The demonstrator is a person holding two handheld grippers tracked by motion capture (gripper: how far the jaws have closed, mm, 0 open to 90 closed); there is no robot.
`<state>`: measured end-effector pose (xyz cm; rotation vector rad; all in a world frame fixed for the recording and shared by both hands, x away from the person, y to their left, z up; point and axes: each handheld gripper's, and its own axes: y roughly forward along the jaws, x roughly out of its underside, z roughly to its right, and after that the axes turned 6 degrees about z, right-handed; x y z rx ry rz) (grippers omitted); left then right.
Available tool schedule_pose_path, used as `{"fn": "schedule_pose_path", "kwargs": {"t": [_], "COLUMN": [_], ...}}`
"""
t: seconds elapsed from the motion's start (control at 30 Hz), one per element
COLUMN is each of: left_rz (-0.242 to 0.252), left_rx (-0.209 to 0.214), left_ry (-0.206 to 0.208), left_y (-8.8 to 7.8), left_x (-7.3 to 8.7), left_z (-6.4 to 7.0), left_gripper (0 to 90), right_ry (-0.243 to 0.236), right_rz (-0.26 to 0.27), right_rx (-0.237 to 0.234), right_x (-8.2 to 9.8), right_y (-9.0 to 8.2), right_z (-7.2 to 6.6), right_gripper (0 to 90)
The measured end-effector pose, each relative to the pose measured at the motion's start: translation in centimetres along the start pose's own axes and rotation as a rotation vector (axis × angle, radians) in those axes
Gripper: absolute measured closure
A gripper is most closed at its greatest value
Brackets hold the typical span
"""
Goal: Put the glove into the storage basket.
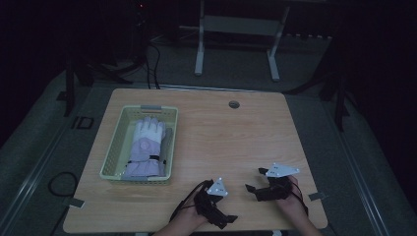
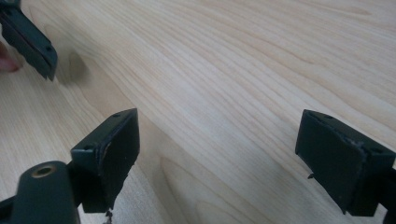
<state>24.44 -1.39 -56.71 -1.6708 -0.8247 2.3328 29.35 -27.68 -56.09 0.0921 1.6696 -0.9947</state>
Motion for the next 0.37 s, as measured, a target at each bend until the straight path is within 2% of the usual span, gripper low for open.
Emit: {"fn": "schedule_pose_path", "kwargs": {"t": [0.03,0.37], "left_rz": [0.012,0.023], "left_rx": [0.009,0.005], "left_ry": [-0.007,-0.002], "left_y": [-0.14,-0.24], "left_x": [0.04,0.04], "left_z": [-0.04,-0.1], "left_gripper": [0.9,0.8], "right_ry": [-0.003,0.007], "right_rz": [-0.002,-0.005], "right_rx": [-0.005,-0.001], "right_x": [0.04,0.13], "right_y": [0.08,0.03], "right_z": [-0.03,0.27], "right_gripper": [13.7,13.6]}}
